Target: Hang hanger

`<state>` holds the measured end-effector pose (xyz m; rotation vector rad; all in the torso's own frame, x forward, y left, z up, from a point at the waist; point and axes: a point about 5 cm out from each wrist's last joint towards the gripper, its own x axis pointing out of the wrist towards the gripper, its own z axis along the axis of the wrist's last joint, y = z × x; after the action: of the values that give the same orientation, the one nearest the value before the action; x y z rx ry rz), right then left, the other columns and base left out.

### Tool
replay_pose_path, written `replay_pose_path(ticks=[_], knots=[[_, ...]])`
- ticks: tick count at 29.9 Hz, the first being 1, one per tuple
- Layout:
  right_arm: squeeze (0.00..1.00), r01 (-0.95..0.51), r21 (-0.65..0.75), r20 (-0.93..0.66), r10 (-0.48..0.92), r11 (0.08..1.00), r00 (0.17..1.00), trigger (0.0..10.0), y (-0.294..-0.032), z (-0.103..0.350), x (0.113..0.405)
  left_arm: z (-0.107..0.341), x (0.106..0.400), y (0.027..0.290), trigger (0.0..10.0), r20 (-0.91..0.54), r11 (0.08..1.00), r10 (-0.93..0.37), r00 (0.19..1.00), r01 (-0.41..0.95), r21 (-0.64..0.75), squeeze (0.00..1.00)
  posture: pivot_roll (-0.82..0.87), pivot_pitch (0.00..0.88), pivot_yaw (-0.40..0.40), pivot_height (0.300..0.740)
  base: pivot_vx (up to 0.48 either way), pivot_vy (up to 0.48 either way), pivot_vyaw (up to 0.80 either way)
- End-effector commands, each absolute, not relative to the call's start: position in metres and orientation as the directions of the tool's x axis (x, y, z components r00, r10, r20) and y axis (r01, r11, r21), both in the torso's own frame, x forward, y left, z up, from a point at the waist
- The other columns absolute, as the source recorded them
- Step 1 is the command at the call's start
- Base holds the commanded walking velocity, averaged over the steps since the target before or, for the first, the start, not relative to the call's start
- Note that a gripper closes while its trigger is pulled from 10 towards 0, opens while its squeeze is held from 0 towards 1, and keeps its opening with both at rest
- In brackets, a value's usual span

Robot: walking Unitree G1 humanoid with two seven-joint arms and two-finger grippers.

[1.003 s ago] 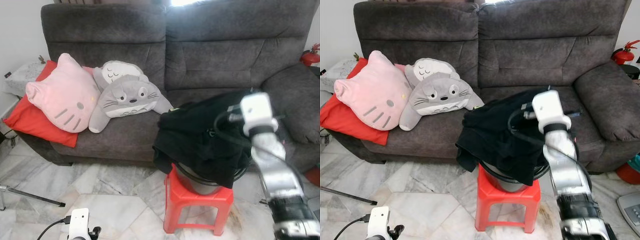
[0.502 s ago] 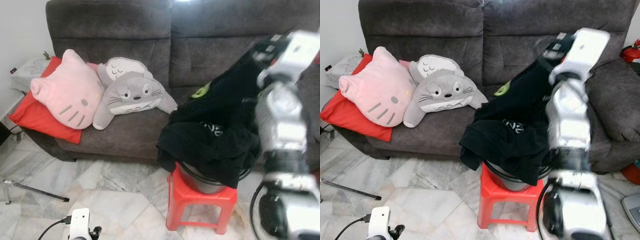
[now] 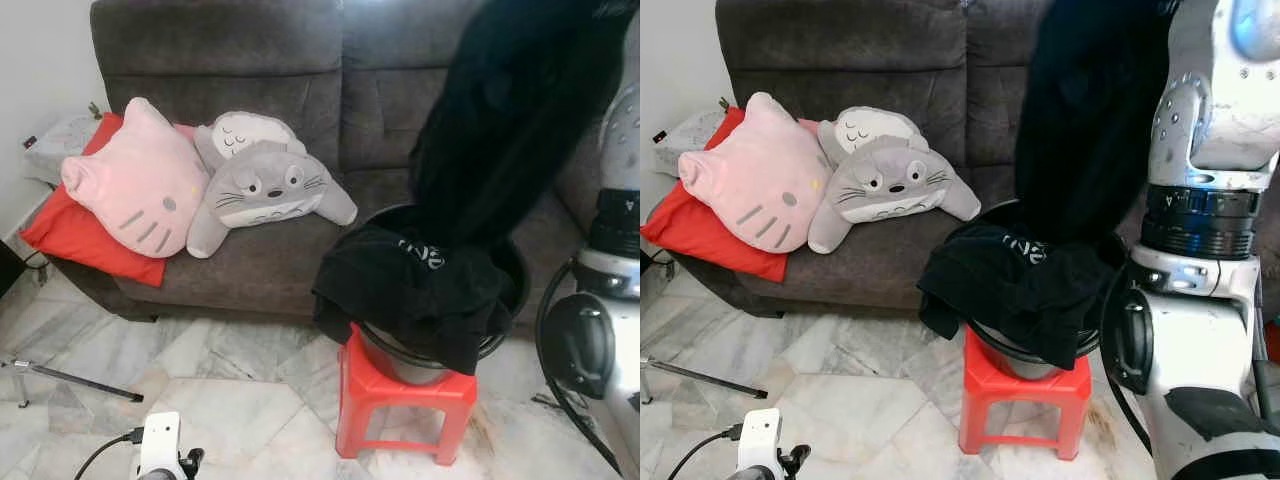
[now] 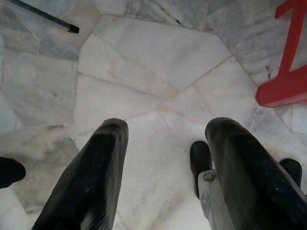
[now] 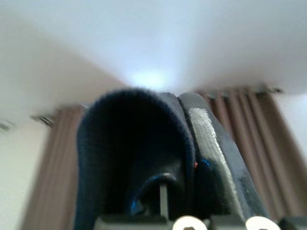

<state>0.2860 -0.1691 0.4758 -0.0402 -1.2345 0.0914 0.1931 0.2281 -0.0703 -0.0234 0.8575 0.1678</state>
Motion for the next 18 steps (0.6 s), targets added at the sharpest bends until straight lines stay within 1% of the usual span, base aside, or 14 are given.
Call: replay_pose_path(ticks=[1,2,3,4,5,6,7,8,11,12,13,16,17,18], knots=[[0.0,-0.095,-0.101,0.941,0.126,0.99,0.314,10.0,-0.161,0.475,0.281,-0.071,0.19,0.235,10.0,-0.765,0.984,0.152,0.626,-0.166,0.059,0.0,-0.23,0.0,0.12,0.74,0.0,0.0,0.0],[0.0,-0.102,-0.102,0.94,0.129,0.99,0.316,10.0,-0.16,0.473,0.28,-0.07,0.19,0.235,10.0,-0.765,0.984,0.151,0.626,-0.166,0.059,0.0,-0.23,0.0,0.12,0.74,0.0,0.0,0.0],[0.0,-0.127,-0.094,0.93,0.133,0.987,0.343,10.0,-0.157,0.467,0.282,-0.07,0.191,0.234,10.0,-0.765,0.985,0.151,0.626,-0.165,0.06,0.0,-0.23,0.0,0.117,0.74,0.0,0.0,0.0],[0.0,-0.171,-0.075,0.902,0.14,0.982,0.407,10.0,-0.151,0.45,0.286,-0.07,0.191,0.234,10.0,-0.764,0.984,0.152,0.627,-0.165,0.06,0.0,-0.22,0.0,0.113,0.74,0.0,0.0,0.0],[0.0,-0.181,-0.071,0.895,0.142,0.981,0.423,10.0,-0.15,0.446,0.287,-0.07,0.191,0.234,10.0,-0.764,0.984,0.152,0.627,-0.165,0.06,0.0,-0.22,0.0,0.113,0.74,0.0,0.0,0.0],[0.0,-0.185,-0.062,0.876,0.142,0.981,0.461,10.0,-0.148,0.437,0.291,-0.07,0.191,0.234,10.0,-0.764,0.984,0.152,0.627,-0.165,0.06,0.0,-0.22,0.0,0.109,0.74,0.0,0.0,0.0],[0.0,-0.165,-0.065,0.81,0.149,0.984,0.567,10.0,-0.143,0.405,0.3,-0.07,0.191,0.234,10.0,-0.764,0.984,0.153,0.627,-0.167,0.06,0.0,-0.22,0.0,0.106,0.74,0.0,0.0,0.0],[0.0,-0.151,-0.063,0.769,0.144,0.987,0.623,10.0,-0.142,0.386,0.304,-0.07,0.191,0.234,10.0,-0.764,0.984,0.154,0.627,-0.168,0.06,0.0,-0.22,0.0,0.106,0.74,0.0,0.0,0.0],[0.0,-0.119,-0.019,0.677,0.1,0.993,0.729,10.0,-0.145,0.348,0.305,-0.07,0.191,0.234,10.0,-0.763,0.984,0.155,0.627,-0.171,0.059,0.0,-0.21,0.0,0.104,0.74,0.0,0.0,0.0],[0.0,-0.069,0.027,0.606,0.039,0.997,0.794,10.0,-0.151,0.323,0.302,-0.07,0.192,0.234,10.0,-0.763,0.983,0.156,0.627,-0.172,0.06,0.0,-0.21,0.0,0.104,0.74,0.0,0.0,0.0],[0.0,-0.007,0.057,0.549,-0.025,0.998,0.836,10.0,-0.157,0.307,0.298,-0.07,0.192,0.235,10.0,-0.763,0.983,0.158,0.627,-0.172,0.062,0.0,-0.21,0.0,0.107,0.74,0.0,0.0,0.0],[0.0,0.062,0.096,0.455,-0.1,0.993,0.885,10.0,-0.161,0.279,0.29,-0.07,0.192,0.236,10.0,-0.766,0.984,0.157,0.624,-0.166,0.067,0.0,-0.22,0.0,0.11,0.74,0.0,0.0,0.0],[0.0,0.063,0.103,0.417,-0.1,0.993,0.904,10.0,-0.158,0.267,0.286,-0.069,0.192,0.236,10.0,-0.766,0.984,0.155,0.623,-0.162,0.067,0.0,-0.21,0.0,0.109,0.74,0.0,0.0,0.0],[0.0,0.063,0.103,0.417,-0.1,0.993,0.904,10.0,-0.158,0.267,0.286,-0.069,0.192,0.236,10.0,-0.766,0.984,0.155,0.623,-0.162,0.067,0.0,-0.21,0.0,0.109,0.74,0.0,0.0,0.0]])
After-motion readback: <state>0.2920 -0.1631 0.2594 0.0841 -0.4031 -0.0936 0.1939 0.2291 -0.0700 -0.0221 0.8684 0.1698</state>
